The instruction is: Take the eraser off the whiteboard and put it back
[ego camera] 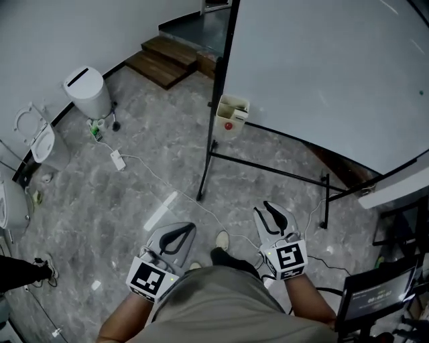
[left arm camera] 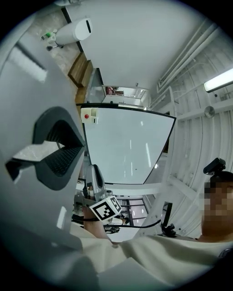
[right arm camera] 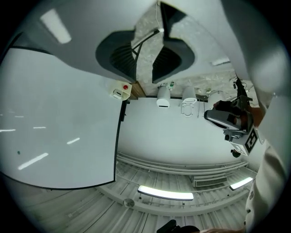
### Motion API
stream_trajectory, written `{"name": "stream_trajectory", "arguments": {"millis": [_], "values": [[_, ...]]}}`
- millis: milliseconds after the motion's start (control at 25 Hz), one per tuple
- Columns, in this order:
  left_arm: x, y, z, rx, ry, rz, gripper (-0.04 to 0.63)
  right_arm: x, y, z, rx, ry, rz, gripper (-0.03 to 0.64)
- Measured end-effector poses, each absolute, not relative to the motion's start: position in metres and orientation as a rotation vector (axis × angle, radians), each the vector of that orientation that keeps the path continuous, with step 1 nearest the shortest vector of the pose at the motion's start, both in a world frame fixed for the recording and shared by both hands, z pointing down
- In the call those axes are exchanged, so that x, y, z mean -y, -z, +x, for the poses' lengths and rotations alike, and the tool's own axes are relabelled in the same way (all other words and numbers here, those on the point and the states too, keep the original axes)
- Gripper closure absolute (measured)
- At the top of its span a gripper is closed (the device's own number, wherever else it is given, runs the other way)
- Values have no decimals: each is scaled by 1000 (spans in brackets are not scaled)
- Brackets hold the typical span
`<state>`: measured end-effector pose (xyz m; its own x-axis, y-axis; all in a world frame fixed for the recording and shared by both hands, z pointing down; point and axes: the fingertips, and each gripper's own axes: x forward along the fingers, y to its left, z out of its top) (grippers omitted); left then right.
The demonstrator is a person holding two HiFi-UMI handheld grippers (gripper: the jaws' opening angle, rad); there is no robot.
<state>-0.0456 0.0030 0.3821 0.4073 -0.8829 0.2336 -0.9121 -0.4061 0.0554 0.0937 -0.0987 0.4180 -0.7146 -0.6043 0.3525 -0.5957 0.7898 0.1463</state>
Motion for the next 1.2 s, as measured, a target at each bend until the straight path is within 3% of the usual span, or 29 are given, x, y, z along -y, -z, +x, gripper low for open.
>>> {"name": "stream_trajectory", "arguments": {"millis": [480,1040,1200], "values": [[129,-369,-56,1622,-222,2477,591,266,-456,50,2595,-72,897,452],[214,-371,-160,1375,-255,2656,591,408,-502,-34,2442,-322,1396,305],[222,-382,-188,1302,-291,2674,591,425,-514,-43,2377,-358,1521,290]]}}
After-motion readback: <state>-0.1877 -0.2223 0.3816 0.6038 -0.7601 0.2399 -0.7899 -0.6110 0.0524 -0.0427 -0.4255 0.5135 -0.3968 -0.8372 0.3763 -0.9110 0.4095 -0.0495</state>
